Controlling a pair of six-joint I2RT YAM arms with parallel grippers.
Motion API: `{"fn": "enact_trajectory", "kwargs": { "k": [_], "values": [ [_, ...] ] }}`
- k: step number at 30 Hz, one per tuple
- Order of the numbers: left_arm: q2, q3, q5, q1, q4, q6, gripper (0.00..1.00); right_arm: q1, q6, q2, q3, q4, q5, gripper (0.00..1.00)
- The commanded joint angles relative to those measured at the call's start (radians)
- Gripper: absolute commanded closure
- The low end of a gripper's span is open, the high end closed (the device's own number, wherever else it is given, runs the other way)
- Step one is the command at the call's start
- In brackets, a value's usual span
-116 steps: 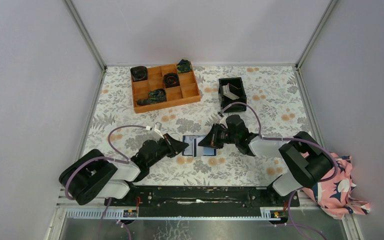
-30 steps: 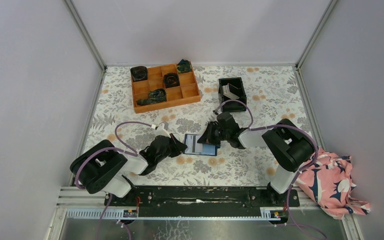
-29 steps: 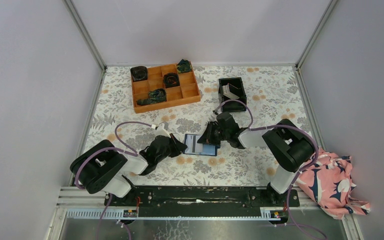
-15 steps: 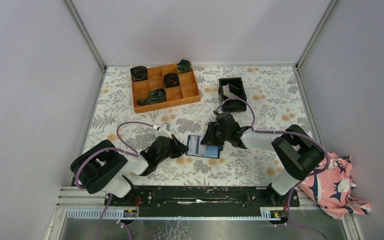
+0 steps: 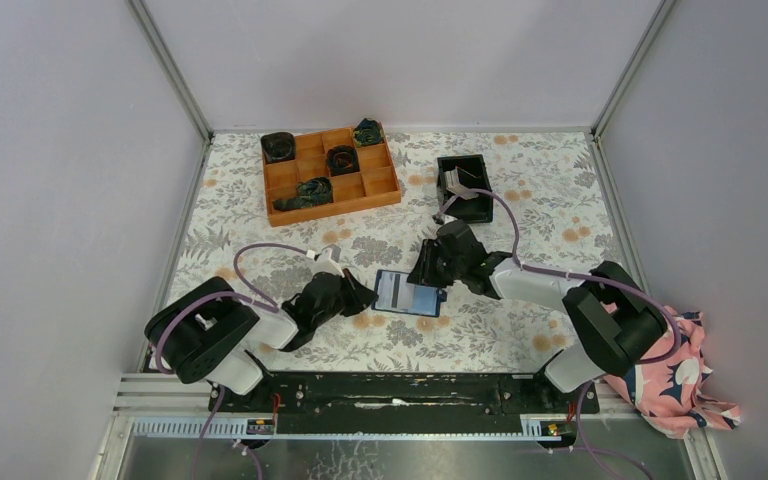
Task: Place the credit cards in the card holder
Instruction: Insert the credit card into the card holder.
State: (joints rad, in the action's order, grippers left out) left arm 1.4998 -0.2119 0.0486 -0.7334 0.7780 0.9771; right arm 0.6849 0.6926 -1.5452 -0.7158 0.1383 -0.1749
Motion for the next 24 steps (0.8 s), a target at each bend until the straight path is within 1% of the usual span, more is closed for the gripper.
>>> {"fn": "enact_trajectory", "kwargs": {
  "k": [1,6,7,11,24],
  "values": [
    [0.027,0.008,-0.003,-0.003,0.010,-0.005,0.92,0.005,-0.018,0.060,0.012,-0.010,0.068,0.72],
    [0.032,0.009,-0.003,-0.003,0.013,-0.003,0.92,0.005,-0.035,0.058,0.012,-0.059,0.114,0.99],
    [0.032,0.010,-0.003,-0.003,0.014,-0.003,0.92,0.005,-0.038,0.056,0.013,-0.071,0.119,1.00],
    [0.037,0.009,-0.004,-0.003,0.019,-0.002,0.92,0.007,-0.036,0.039,0.028,-0.078,0.130,1.00],
    [0.042,0.016,-0.012,-0.004,0.031,0.006,0.92,0.050,0.004,-0.038,0.042,-0.006,0.102,1.00]
  ]
}}
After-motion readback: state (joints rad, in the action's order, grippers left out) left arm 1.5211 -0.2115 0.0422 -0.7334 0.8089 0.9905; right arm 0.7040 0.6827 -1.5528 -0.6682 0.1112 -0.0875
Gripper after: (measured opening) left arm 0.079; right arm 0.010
